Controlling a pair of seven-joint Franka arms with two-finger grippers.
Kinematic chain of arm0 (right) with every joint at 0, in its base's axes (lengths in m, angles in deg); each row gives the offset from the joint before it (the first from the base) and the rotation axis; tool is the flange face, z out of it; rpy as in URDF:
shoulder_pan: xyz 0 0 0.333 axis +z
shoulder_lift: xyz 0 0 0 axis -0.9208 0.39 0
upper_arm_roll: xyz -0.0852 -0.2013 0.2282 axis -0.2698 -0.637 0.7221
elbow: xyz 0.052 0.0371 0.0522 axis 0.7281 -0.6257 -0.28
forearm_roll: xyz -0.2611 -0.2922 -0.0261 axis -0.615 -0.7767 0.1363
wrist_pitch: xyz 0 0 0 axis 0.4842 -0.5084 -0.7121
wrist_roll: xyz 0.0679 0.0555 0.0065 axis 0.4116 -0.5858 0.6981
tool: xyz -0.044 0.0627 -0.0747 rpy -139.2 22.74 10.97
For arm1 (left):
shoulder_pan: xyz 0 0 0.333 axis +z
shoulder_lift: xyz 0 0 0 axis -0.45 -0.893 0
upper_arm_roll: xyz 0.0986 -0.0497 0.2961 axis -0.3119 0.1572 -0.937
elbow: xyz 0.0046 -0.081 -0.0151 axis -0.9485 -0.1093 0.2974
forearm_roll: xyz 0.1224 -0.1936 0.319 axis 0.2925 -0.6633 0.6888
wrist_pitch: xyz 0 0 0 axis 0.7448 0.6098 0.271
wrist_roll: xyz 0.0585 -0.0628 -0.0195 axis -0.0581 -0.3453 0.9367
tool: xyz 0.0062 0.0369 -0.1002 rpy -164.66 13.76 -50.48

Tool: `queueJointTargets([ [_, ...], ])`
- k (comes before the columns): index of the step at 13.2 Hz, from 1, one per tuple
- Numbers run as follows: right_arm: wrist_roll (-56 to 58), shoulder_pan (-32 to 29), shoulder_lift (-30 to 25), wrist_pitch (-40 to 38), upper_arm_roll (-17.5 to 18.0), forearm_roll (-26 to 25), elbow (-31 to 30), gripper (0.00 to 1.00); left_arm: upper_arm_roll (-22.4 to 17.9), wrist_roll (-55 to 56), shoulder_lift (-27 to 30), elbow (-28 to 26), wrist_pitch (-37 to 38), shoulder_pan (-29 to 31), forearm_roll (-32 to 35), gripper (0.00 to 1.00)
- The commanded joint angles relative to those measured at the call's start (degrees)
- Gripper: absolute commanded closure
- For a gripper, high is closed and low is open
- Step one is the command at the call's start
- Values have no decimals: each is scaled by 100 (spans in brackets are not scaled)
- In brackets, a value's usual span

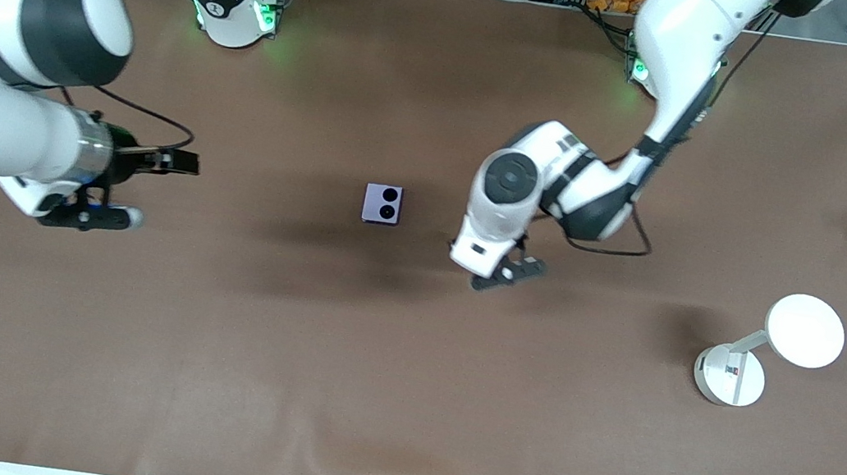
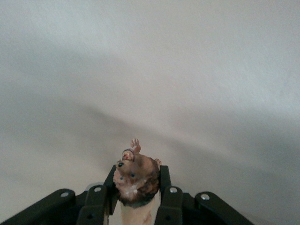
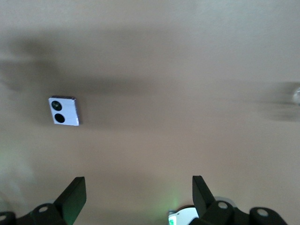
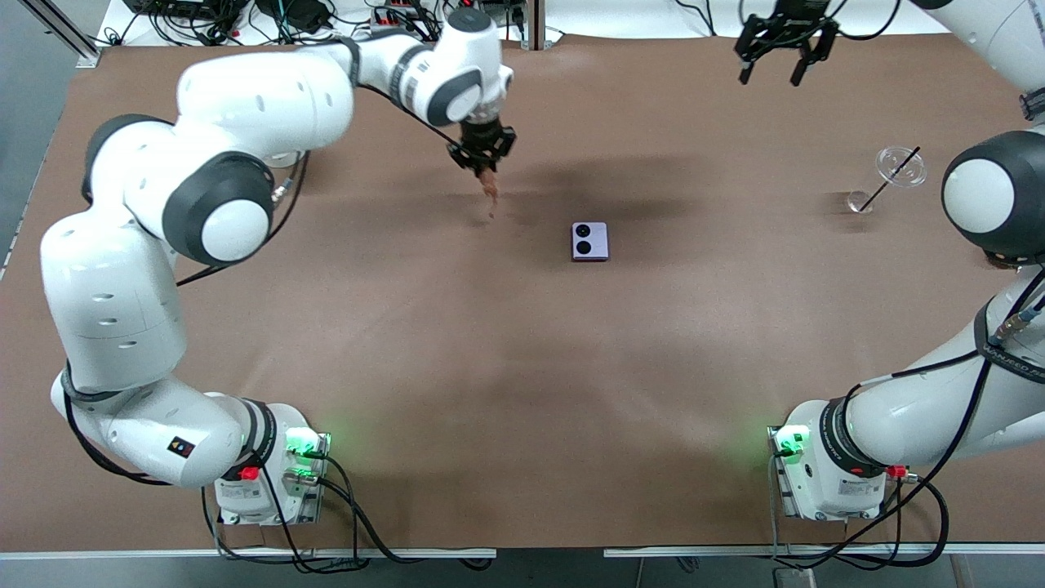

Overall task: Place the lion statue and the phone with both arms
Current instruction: 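Carry the lion toward the lamp while the right gripper grasps the phone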

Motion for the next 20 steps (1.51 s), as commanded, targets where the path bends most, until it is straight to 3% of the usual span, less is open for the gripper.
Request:
queueJointTargets([
  [1,-307,474,-221,143,-3,344,-441,0,42,-1124,106,-87,81,511,105,79],
  [5,-1104,1431,-626,1767,15,372,-1864,0,50,-2814,-113,308,73,1355,596,79],
  [11,-1599,2426,-293,4746,23,372,-3333,0,50,-4590,-465,467,-50,2218,1440,79],
  [14,-2020,2707,128,5451,15,372,-3466,0,-29,-4838,-465,440,-50,2525,1635,78],
  [17,-2047,2795,595,6084,6,364,-3467,0,-38,-4750,-597,493,-68,2429,1626,76],
  [20,-2415,2945,894,6288,6,364,-3458,0,-38,-4689,-711,484,-173,2508,1538,74],
])
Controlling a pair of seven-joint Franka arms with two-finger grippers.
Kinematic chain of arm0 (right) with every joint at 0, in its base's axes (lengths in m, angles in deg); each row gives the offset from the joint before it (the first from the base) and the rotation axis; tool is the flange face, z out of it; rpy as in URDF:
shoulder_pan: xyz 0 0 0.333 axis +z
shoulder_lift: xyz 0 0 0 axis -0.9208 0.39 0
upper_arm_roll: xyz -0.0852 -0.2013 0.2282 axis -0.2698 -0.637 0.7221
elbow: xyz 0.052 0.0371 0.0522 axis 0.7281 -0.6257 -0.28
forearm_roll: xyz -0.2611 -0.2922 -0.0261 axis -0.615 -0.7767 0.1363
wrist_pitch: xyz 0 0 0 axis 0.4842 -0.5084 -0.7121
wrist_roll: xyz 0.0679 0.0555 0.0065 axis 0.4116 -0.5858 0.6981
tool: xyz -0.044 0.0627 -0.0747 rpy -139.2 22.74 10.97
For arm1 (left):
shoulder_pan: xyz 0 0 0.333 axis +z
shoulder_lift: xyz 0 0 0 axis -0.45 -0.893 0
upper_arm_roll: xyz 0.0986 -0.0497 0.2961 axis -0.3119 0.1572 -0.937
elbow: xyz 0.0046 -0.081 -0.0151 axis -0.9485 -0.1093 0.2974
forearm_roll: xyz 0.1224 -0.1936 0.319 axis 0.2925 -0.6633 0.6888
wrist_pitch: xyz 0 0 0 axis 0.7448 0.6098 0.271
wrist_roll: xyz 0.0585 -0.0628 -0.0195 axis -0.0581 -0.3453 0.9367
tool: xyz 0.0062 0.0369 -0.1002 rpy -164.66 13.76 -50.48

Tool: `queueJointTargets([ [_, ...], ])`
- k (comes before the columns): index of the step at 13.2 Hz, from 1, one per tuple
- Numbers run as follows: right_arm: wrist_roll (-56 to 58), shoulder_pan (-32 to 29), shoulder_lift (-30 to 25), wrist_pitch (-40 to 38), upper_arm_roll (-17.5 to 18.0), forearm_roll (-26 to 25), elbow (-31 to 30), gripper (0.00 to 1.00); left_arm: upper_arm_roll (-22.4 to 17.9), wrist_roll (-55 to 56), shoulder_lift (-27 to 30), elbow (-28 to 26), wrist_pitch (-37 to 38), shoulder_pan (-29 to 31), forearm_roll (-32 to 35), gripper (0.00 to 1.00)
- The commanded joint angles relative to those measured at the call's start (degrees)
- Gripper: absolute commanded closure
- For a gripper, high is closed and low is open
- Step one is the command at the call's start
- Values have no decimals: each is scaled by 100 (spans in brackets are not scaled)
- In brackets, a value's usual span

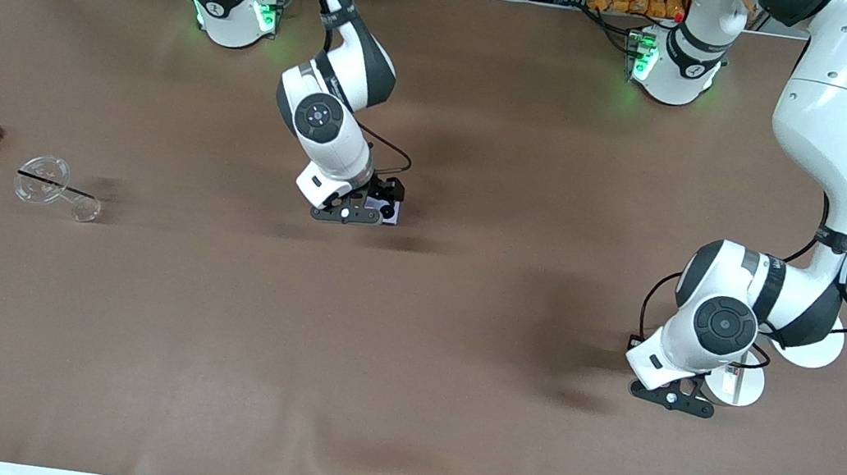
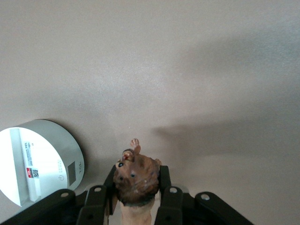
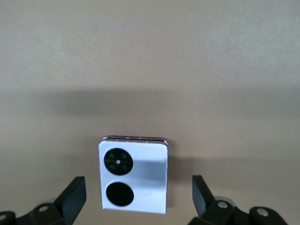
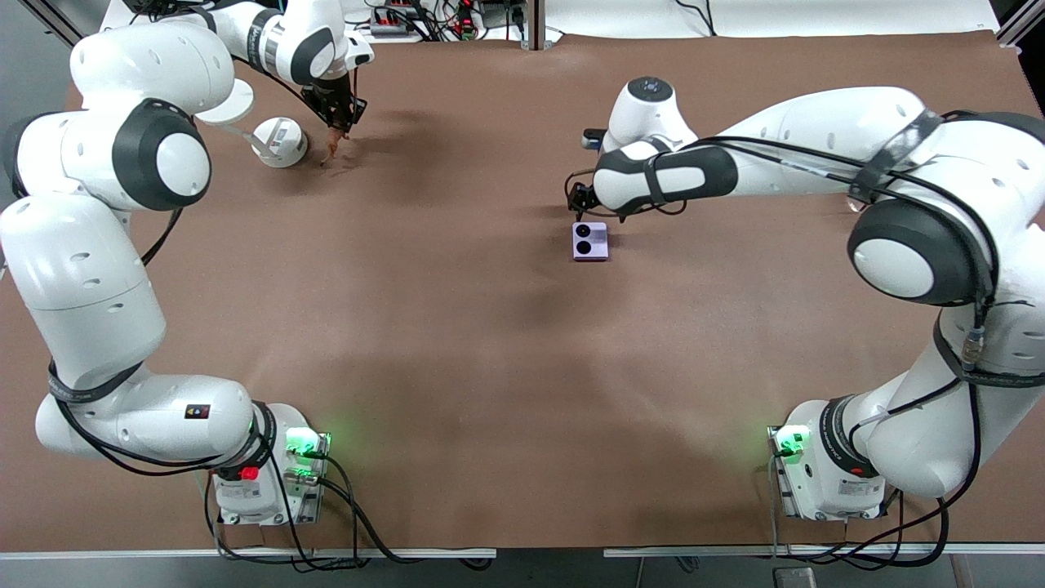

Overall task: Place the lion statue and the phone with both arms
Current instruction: 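Carry the lion toward the lamp while the right gripper grasps the phone, then set the lion beside the lamp while the right gripper lifts the phone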

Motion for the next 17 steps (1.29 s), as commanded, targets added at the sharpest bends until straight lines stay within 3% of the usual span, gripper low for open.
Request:
queueJointTargets([
  [1,-365,193,145,100,-60,58,6,0,1,170,-169,138,-50,0,41,72],
  [5,-463,246,259,223,-60,58,6,0,9,302,-265,138,-50,105,33,66],
  [6,-471,255,303,267,-52,58,6,0,1,302,-274,147,-50,70,32,49],
  [7,-497,290,338,372,-52,58,6,0,9,302,-274,147,-59,96,41,0],
  [12,-594,343,461,539,-52,58,6,0,70,259,-169,173,-129,166,41,0],
  [17,-795,457,514,575,-60,41,15,0,80,232,751,-203,-51,157,-723,0],
])
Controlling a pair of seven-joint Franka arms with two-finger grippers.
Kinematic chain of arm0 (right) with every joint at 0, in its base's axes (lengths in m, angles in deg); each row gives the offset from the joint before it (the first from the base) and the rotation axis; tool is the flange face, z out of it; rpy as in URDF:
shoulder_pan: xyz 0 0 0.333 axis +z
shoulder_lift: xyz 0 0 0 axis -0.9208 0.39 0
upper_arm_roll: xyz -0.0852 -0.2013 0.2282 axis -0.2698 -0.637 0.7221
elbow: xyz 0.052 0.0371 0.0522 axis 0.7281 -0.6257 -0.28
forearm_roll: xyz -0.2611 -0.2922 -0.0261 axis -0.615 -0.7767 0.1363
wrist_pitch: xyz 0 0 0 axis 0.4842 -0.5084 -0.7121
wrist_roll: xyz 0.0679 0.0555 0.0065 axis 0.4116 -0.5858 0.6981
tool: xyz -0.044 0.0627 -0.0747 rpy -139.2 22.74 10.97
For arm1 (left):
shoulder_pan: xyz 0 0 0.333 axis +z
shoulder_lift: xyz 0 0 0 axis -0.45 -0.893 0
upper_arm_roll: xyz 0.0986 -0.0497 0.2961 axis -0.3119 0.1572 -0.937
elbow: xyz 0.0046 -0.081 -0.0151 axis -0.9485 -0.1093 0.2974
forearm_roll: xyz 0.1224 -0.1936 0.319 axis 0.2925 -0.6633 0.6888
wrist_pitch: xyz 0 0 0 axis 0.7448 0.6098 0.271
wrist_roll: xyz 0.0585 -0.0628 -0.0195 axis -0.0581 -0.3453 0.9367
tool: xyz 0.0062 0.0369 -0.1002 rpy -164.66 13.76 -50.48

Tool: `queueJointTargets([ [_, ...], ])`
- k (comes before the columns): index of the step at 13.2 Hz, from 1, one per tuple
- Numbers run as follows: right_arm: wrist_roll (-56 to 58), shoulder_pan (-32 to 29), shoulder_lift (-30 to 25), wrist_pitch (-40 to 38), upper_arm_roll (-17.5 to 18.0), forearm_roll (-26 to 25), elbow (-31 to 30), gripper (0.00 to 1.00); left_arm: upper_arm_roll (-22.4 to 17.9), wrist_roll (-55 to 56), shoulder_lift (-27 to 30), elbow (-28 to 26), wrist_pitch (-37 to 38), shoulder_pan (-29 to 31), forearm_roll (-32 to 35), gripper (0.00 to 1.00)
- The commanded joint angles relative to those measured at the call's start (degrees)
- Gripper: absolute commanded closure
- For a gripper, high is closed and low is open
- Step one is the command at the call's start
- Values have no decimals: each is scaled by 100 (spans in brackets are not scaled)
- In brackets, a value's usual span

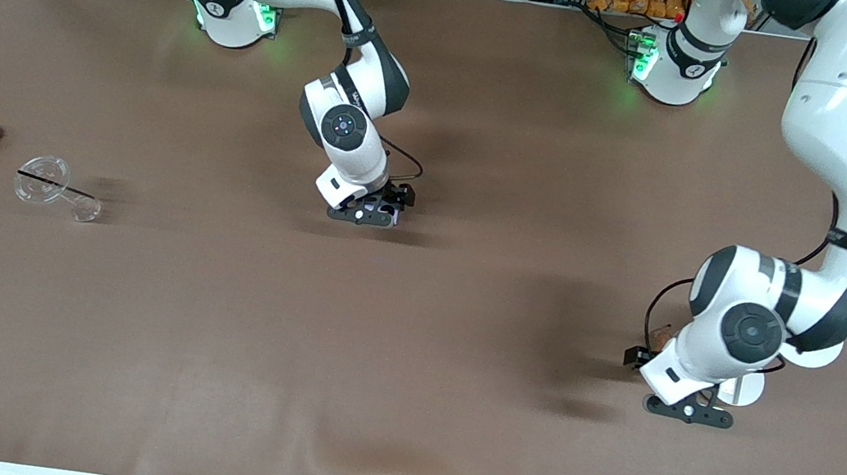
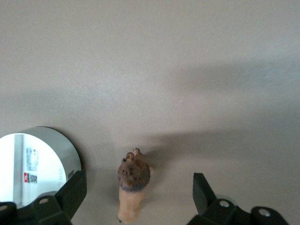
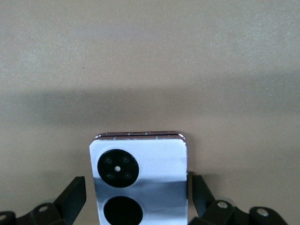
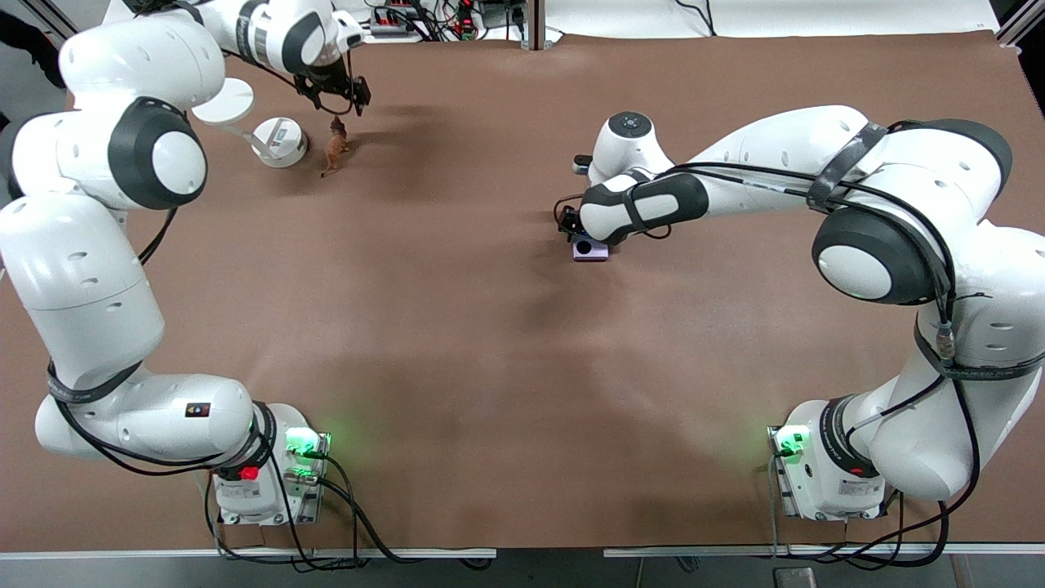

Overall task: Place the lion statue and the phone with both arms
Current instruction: 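Set the lion beside the lamp while the right gripper lifts the phone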

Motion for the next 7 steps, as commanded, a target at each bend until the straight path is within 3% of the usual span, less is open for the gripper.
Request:
queueJointTargets([
  [1,-256,214,92,89,-70,23,30,0,49,11,885,-707,89,55,-352,0],
  [4,-247,215,101,80,-78,-12,30,0,49,-58,1555,-1061,508,55,-748,0],
  [5,-230,224,101,80,-87,-47,30,12,49,-103,1722,-991,816,64,-827,0],
  [6,-204,224,75,46,-87,-204,30,32,49,-233,1889,-973,1036,64,-915,0],
  [7,-238,215,22,-16,-87,-284,39,74,41,-444,2116,-964,1317,73,-1012,0],
])
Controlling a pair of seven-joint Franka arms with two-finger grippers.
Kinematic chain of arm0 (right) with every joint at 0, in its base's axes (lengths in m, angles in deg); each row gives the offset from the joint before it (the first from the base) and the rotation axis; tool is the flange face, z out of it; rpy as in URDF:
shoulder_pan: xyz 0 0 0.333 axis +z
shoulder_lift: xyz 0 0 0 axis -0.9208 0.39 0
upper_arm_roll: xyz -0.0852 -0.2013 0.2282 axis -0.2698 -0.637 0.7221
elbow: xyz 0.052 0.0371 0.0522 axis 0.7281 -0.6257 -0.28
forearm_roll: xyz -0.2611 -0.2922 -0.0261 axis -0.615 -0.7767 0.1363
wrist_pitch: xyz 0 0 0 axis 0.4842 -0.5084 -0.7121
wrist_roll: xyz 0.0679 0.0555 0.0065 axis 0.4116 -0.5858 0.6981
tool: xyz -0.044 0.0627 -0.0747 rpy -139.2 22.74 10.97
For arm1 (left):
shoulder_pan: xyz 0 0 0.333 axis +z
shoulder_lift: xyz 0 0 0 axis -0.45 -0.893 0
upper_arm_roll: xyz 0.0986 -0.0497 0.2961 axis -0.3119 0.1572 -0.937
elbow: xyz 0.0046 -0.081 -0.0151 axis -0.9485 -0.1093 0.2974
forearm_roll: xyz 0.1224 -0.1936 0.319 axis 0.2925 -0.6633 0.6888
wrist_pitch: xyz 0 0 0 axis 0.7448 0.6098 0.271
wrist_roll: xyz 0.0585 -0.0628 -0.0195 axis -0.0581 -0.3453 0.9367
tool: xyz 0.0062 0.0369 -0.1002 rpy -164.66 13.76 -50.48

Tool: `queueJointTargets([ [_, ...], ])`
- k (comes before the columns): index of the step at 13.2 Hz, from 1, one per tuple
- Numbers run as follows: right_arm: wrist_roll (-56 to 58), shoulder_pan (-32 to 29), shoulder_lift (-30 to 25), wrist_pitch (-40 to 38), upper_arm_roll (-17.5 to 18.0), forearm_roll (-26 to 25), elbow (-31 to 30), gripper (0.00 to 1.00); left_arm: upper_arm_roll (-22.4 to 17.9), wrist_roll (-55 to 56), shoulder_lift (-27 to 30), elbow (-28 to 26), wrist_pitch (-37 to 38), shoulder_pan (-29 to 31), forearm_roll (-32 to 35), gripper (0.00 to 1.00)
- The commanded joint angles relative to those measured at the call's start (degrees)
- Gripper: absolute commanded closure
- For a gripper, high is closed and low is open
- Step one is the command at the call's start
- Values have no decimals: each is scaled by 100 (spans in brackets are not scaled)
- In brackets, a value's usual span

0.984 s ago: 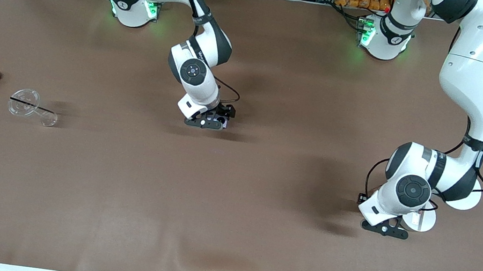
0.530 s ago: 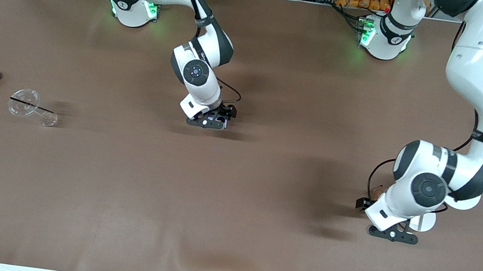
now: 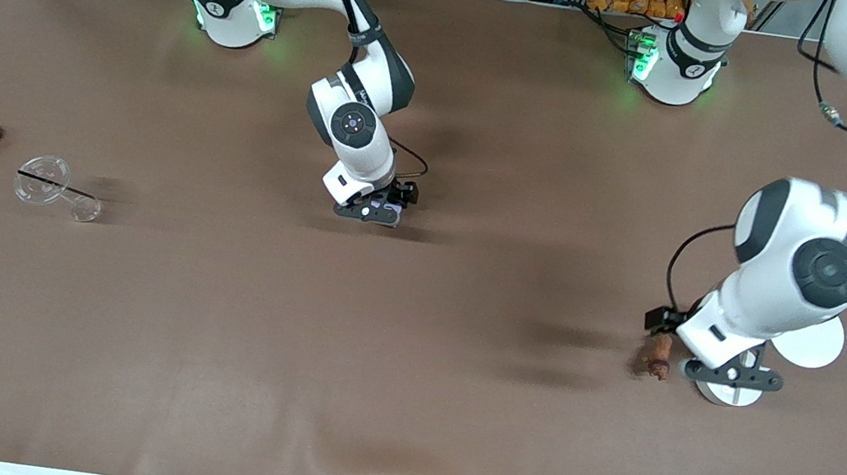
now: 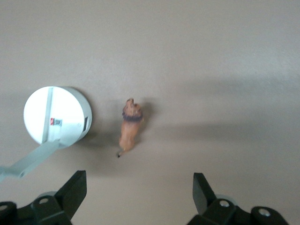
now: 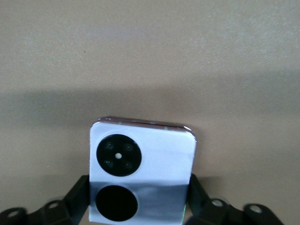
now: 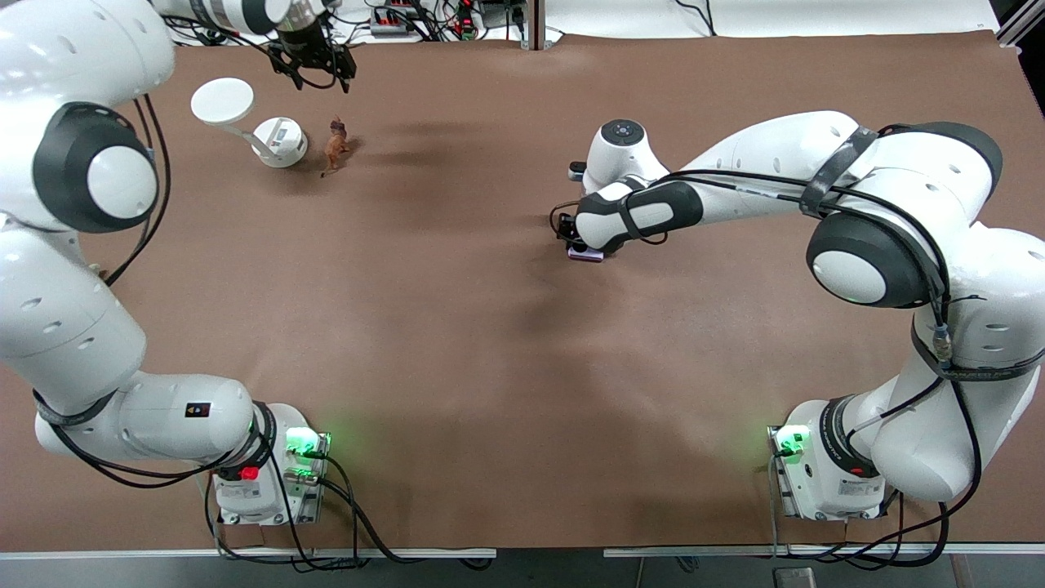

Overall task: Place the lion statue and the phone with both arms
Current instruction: 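Set the lion beside the lamp while the right gripper lifts the phone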

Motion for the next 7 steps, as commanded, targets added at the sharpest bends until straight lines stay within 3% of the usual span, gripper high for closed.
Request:
queueJointTargets([
  [1,-126,73,-121,-122,-83,-180,28,92,26,-512,719,-216,671,182,-374,0],
  [2,-196,38,-253,-323,-83,-188,55,100,17,-845,930,-216,1048,227,-610,0],
  [5,-319,-41,-570,-633,-302,-188,99,100,-53,-1331,1589,-225,1868,394,-788,0],
  [7,-223,-198,-667,-659,-609,-188,203,100,-516,-1638,1976,-216,2132,-138,-806,0],
])
